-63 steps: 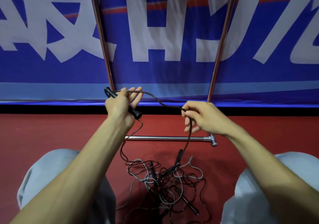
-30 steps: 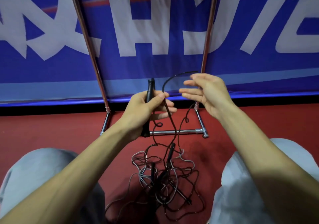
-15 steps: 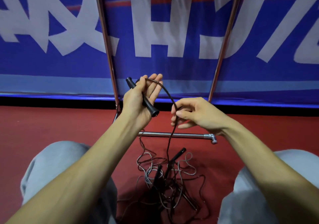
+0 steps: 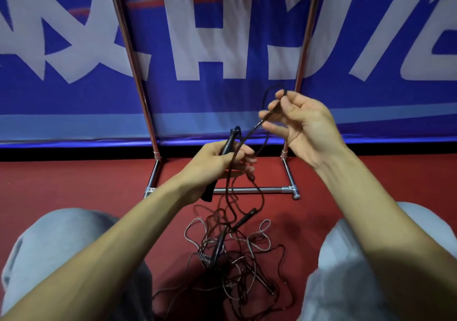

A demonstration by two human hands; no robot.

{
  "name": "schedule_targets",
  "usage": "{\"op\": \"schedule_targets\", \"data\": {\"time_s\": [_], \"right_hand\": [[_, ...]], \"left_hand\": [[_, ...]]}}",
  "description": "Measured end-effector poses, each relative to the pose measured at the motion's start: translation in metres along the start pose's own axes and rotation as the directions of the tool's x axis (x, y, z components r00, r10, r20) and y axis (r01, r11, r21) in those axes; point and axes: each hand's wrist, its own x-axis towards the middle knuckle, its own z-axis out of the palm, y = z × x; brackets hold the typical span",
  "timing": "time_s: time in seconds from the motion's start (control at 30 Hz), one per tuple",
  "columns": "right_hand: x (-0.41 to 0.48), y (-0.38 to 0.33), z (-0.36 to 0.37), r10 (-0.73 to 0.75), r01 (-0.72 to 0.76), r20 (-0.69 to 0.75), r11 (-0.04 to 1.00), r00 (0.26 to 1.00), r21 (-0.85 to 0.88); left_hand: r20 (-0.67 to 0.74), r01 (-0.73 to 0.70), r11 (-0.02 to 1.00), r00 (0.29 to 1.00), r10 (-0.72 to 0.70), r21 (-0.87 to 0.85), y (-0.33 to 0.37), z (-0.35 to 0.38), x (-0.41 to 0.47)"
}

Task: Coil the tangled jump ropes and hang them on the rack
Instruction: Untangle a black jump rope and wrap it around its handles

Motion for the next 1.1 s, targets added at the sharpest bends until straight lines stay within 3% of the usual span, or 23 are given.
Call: {"op": "schedule_targets", "data": {"time_s": [0.17, 0.4, 0.57, 0.63, 0.73, 0.87, 0.97, 1.1], "right_hand": [[0.006, -0.004, -0.015, -0.033, 0.066, -0.191, 0.984, 0.981, 0.166], [0.01, 0.004, -0.023, 0.029, 0.03, -0.342, 0.986, 0.939, 0.165], [0.011, 0.008, -0.02, 0.045, 0.004, -0.362, 0.991, 0.931, 0.134], [0.011, 0.012, -0.02, 0.059, -0.038, -0.339, 0.997, 0.939, 0.068], [0.01, 0.024, -0.016, 0.102, -0.157, -0.265, 0.969, 0.959, -0.193], [0.004, 0.039, -0.004, 0.289, -0.276, -0.076, 0.752, 0.954, -0.599], [-0.001, 0.044, 0.0, 0.447, -0.259, 0.067, 0.628, 0.892, -0.734], [-0.004, 0.044, 0.004, 0.455, -0.149, 0.184, 0.602, 0.872, -0.784]], "left_hand": [[0.074, 0.008, 1.0, 0.997, -0.006, -0.026, 0.003, 0.003, -0.005], [0.112, -0.013, 1.0, 0.994, 0.011, 0.021, 0.003, 0.003, -0.008], [0.0, -0.046, 0.997, 0.999, 0.046, -0.065, 0.001, 0.007, -0.009], [-0.058, -0.084, 0.987, 0.995, 0.077, -0.134, 0.004, 0.007, -0.008], [-0.164, -0.129, 0.946, 0.983, 0.083, -0.298, 0.01, 0.004, -0.004], [-0.294, -0.195, 0.835, 0.955, 0.042, -0.515, 0.017, -0.005, 0.0], [-0.364, -0.243, 0.767, 0.931, 0.014, -0.594, 0.018, -0.016, 0.002], [-0.411, -0.295, 0.704, 0.912, 0.006, -0.646, 0.017, -0.03, 0.005]]}}
